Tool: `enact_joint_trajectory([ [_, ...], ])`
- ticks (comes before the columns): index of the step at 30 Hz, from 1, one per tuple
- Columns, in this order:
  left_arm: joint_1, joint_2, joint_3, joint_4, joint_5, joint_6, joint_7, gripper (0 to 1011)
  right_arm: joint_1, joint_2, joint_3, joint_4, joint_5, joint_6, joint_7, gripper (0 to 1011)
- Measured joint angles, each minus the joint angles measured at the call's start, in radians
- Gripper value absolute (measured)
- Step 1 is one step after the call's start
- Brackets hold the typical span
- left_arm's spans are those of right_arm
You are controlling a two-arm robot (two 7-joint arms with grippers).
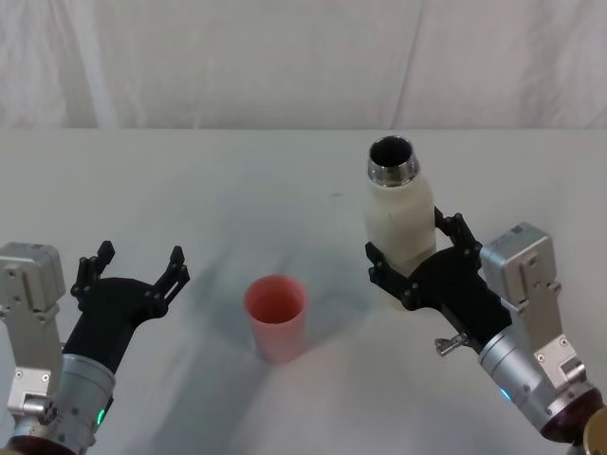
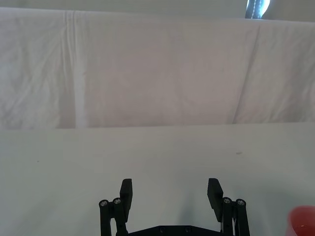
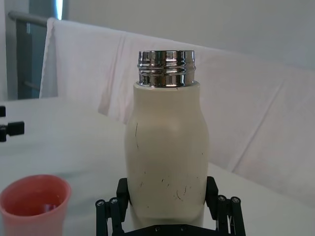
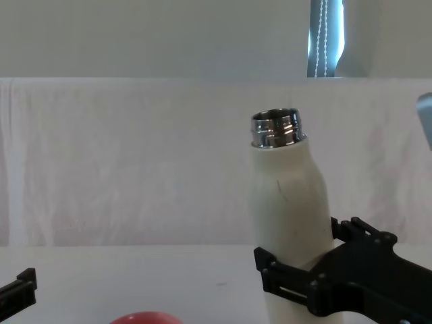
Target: Grasp the thermos with one hand and pour water into the cup lid.
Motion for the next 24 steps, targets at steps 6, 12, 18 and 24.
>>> enact_joint_trajectory([
  [6, 0.000, 0.000, 0.000, 0.000, 0.000, 0.000, 0.000, 1001, 0.011, 0.022, -0.011, -0.018, -0.070, 0.014, -0.011, 951],
  [12, 0.000, 0.000, 0.000, 0.000, 0.000, 0.000, 0.000, 1001, 0.019, 0.037, -0.017, -0.045, -0.151, 0.029, -0.033, 951],
  [18, 0.000, 0.000, 0.000, 0.000, 0.000, 0.000, 0.000, 1001, 0.019, 0.037, -0.013, -0.061, -0.193, 0.026, -0.054, 951],
  [24, 0.000, 0.000, 0.000, 0.000, 0.000, 0.000, 0.000, 1001, 0.022, 0.040, -0.009, -0.072, -0.237, 0.021, -0.064, 951],
])
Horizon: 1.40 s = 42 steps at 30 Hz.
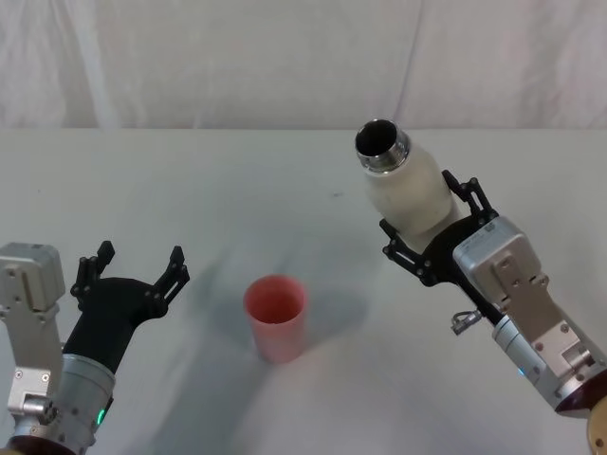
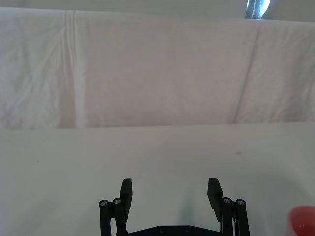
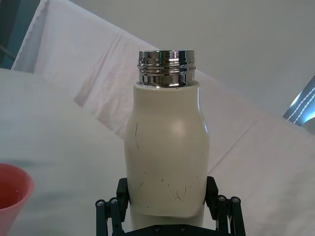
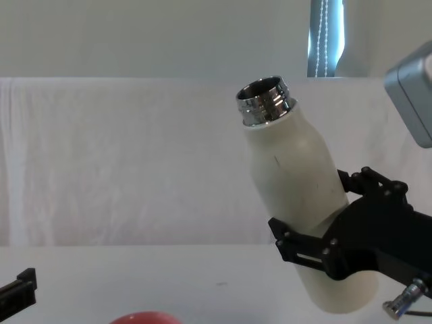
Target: Grasp the thermos with one hand and pour water into the cup lid.
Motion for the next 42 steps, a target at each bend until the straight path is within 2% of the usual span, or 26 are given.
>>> enact_joint_trajectory([
  [12, 0.000, 0.000, 0.000, 0.000, 0.000, 0.000, 0.000, 1001, 0.012, 0.033, -0.023, -0.018, -0.083, -0.002, 0.015, 951],
  [22, 0.000, 0.000, 0.000, 0.000, 0.000, 0.000, 0.000, 1001, 0.016, 0.049, -0.034, -0.028, -0.122, -0.003, 0.021, 951],
  [33, 0.000, 0.000, 0.000, 0.000, 0.000, 0.000, 0.000, 1001, 0.037, 0.093, -0.084, -0.030, -0.273, 0.004, 0.002, 951],
  [42, 0.000, 0.000, 0.000, 0.000, 0.000, 0.000, 0.000, 1001, 0.046, 0.110, -0.111, -0.029, -0.348, 0.023, -0.010, 951],
])
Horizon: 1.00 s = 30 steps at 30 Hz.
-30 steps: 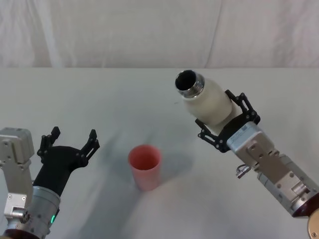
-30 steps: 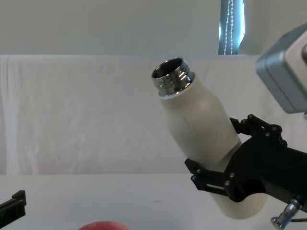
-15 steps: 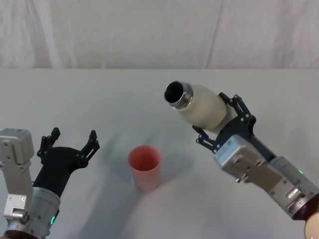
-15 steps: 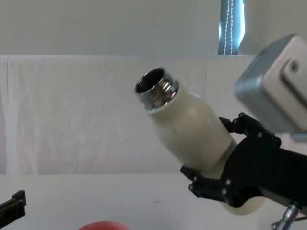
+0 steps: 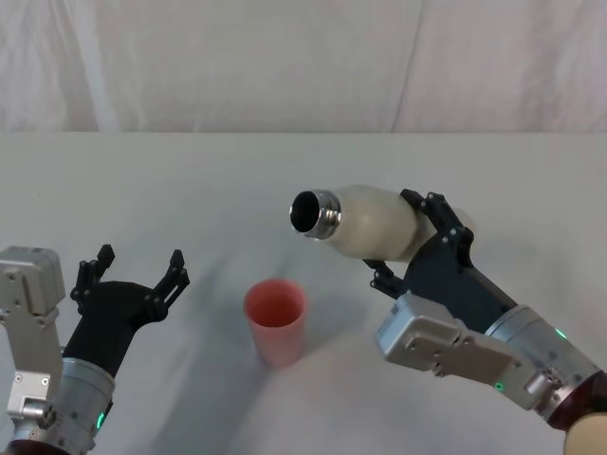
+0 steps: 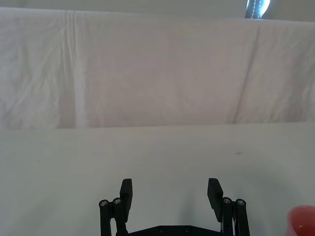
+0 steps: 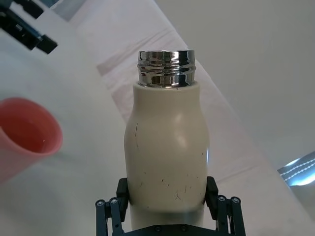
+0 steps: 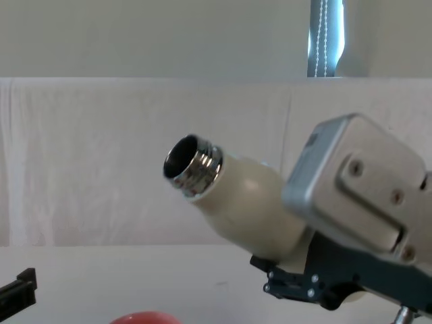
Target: Grasp the thermos with one hand and pour water into the cup lid.
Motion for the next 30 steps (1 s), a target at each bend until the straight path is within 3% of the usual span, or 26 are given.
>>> enact_joint_trajectory([
  [16, 0.000, 0.000, 0.000, 0.000, 0.000, 0.000, 0.000, 1001, 0.026, 0.033, -0.056, 0.012, -0.139, 0.048, -0.003, 951],
  [30, 0.000, 0.000, 0.000, 0.000, 0.000, 0.000, 0.000, 1001, 0.050, 0.042, -0.090, 0.020, -0.204, 0.083, 0.011, 951],
])
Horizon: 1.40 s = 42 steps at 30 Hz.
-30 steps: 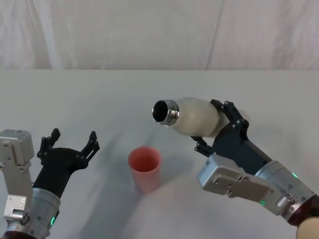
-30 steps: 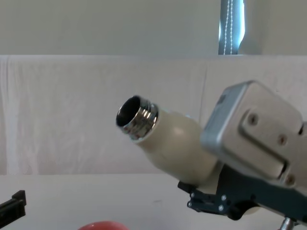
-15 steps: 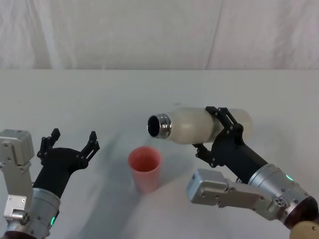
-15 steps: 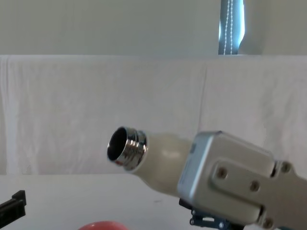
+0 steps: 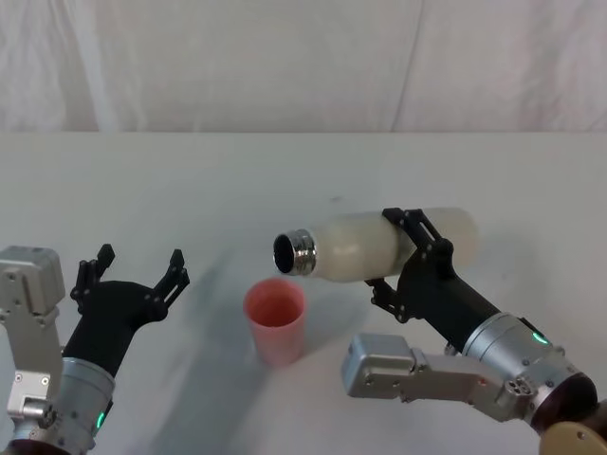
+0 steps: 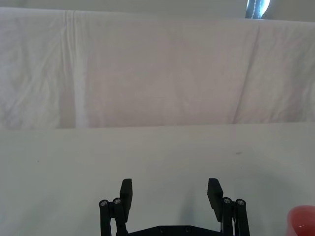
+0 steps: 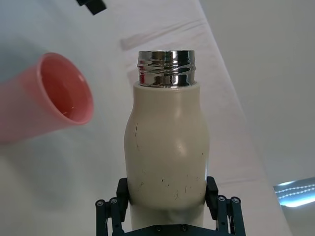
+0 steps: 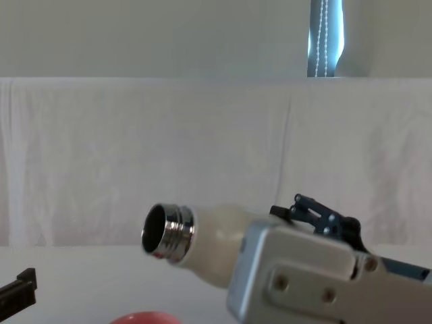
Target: Grasp the thermos with one hand and pour water into the cup lid.
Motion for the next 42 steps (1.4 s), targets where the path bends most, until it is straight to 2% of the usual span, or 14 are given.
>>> enact_joint_trajectory([
  [10, 0.000, 0.000, 0.000, 0.000, 0.000, 0.000, 0.000, 1001, 0.026, 0.000, -0.024, 0.016, -0.033, 0.016, 0.016, 951],
  [26, 0.000, 0.000, 0.000, 0.000, 0.000, 0.000, 0.000, 1001, 0.075, -0.027, -0.050, 0.068, -0.076, 0.056, 0.027, 951],
  [42, 0.000, 0.000, 0.000, 0.000, 0.000, 0.000, 0.000, 1001, 0.085, -0.017, -0.056, 0.059, -0.118, 0.070, 0.004, 951],
])
